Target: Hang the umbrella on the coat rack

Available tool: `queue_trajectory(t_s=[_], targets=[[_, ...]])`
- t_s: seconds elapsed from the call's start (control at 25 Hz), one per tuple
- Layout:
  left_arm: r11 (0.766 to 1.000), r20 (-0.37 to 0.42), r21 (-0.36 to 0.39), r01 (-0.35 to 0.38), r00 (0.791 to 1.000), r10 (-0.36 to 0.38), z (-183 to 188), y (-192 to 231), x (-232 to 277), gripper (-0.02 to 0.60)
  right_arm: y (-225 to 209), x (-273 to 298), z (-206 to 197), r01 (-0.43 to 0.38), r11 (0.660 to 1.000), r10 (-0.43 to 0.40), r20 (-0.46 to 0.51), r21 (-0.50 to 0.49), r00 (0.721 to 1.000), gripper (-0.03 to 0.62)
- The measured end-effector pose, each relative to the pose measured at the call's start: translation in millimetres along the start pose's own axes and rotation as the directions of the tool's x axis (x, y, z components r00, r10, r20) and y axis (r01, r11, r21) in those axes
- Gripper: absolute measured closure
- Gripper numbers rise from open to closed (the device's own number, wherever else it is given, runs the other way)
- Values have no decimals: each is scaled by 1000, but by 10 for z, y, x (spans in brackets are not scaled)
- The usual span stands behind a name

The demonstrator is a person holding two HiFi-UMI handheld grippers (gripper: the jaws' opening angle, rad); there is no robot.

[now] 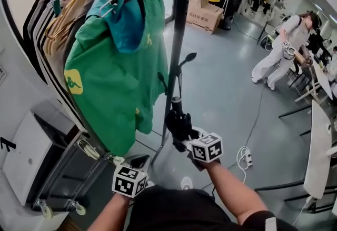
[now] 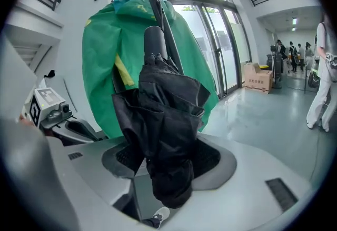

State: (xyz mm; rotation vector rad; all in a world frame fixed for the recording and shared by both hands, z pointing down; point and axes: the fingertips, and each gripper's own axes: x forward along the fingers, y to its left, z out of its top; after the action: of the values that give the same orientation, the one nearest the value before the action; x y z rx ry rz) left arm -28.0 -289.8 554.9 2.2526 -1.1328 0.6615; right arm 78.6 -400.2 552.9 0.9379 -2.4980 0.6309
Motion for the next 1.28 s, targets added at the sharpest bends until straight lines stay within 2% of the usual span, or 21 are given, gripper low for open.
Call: queue_trajectory(t_s=[0.28,0.56,0.76,0.88,1.08,1.28], targets=[[995,-17,62,84,996,-83,-53,-30,-37,565,81,117,-1,39,998,-40,25,47,999,356],[983,-47,106,149,988,-144,-177,-13,-125,565,126,156,-45,125,990,-128,35,64,991,339],[975,-63,133,176,984,-169,-263,34,-222,565,225,121,-296,142,984,-141,-13,110,990,339],[970,-71,149,194,980,-186,-306,63,-277,565,325,52,-428,158,977,-159,-1,146,987,339],[963,-74,169,208,977,-198,-332,75,-291,565,624,-199,-463,132,975,-148,77,177,986,347],[964,3,170,203,978,-207,-162,7,-406,565,963,-523,-328,64,982,-96,177,176,980,379]])
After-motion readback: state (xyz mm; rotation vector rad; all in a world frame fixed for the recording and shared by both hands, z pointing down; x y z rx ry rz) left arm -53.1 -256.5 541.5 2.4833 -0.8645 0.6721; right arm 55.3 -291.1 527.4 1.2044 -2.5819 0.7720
